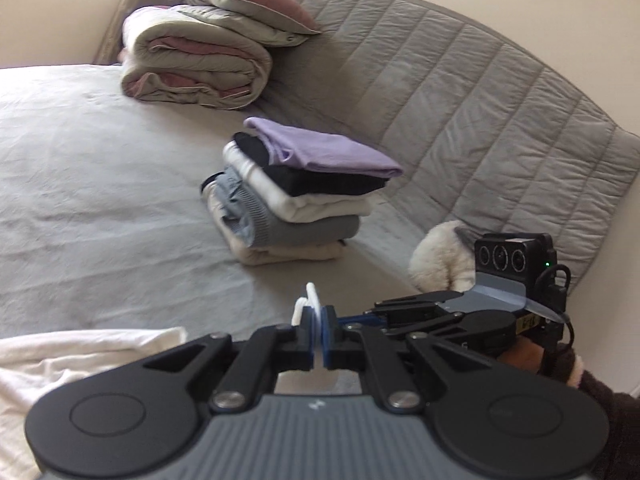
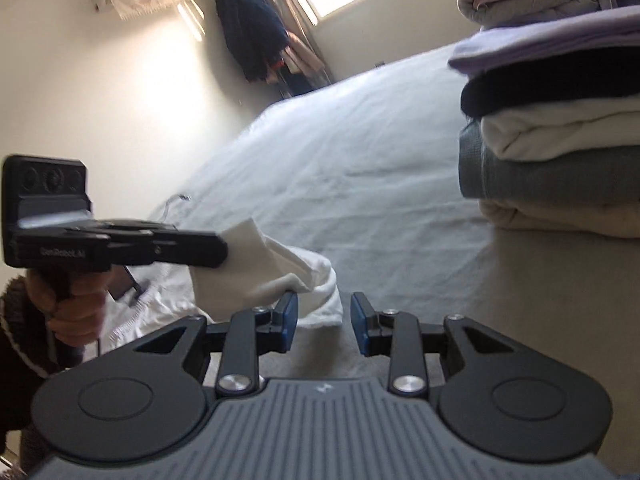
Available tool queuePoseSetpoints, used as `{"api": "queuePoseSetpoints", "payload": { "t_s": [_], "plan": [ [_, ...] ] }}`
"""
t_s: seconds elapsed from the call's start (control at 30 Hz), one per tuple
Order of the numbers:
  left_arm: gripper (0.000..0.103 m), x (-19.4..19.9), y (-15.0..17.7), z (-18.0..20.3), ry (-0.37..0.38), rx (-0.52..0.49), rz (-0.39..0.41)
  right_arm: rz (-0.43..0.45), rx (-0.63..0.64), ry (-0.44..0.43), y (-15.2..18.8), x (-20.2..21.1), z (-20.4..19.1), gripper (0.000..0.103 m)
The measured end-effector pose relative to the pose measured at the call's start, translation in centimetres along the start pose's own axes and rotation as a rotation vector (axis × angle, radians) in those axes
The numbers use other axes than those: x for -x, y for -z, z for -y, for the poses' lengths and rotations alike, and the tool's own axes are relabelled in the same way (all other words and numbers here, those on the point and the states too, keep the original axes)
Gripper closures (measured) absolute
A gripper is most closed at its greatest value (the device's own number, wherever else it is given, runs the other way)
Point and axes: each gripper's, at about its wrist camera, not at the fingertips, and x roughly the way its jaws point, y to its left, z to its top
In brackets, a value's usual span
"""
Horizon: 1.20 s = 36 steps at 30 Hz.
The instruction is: Fold clothes
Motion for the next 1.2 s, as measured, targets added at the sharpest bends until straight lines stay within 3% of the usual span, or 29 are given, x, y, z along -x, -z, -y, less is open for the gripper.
{"api": "queuePoseSetpoints", "payload": {
  "t_s": [0.33,0.7,0.73,0.77,0.83,0.97,1.1,1.2],
  "plan": [
    [0.1,-0.2,-1.1,1.0,0.086,-0.04,-0.052,0.081,-0.01,-0.097,-0.7,3.0,0.8,0.07],
    [0.1,0.7,-1.4,1.9,0.153,-0.091,-0.105,0.039,0.006,-0.233,-0.4,2.2,0.2,0.07],
    [0.1,0.7,-1.5,1.9,0.154,-0.092,-0.107,0.041,-0.006,-0.239,-0.4,2.2,0.3,0.074],
    [0.1,0.7,-1.6,1.9,0.15,-0.094,-0.107,0.043,-0.017,-0.245,-0.4,2.2,0.4,0.09],
    [0.1,0.6,-1.9,1.9,0.135,-0.095,-0.104,0.048,-0.04,-0.252,-0.3,2.3,0.5,0.096],
    [0.1,-0.3,-3.0,1.5,0.103,-0.093,-0.095,0.051,-0.093,-0.201,-0.2,2.8,0.9,0.1],
    [0.1,-2.1,-4.2,1.7,0.084,-0.109,-0.096,0.044,-0.14,-0.075,0.0,3.7,1.8,0.1],
    [0.1,-3.8,-4.9,2.6,0.095,-0.146,-0.118,0.085,-0.144,-0.007,0.1,5.0,2.5,0.097]
  ]
}}
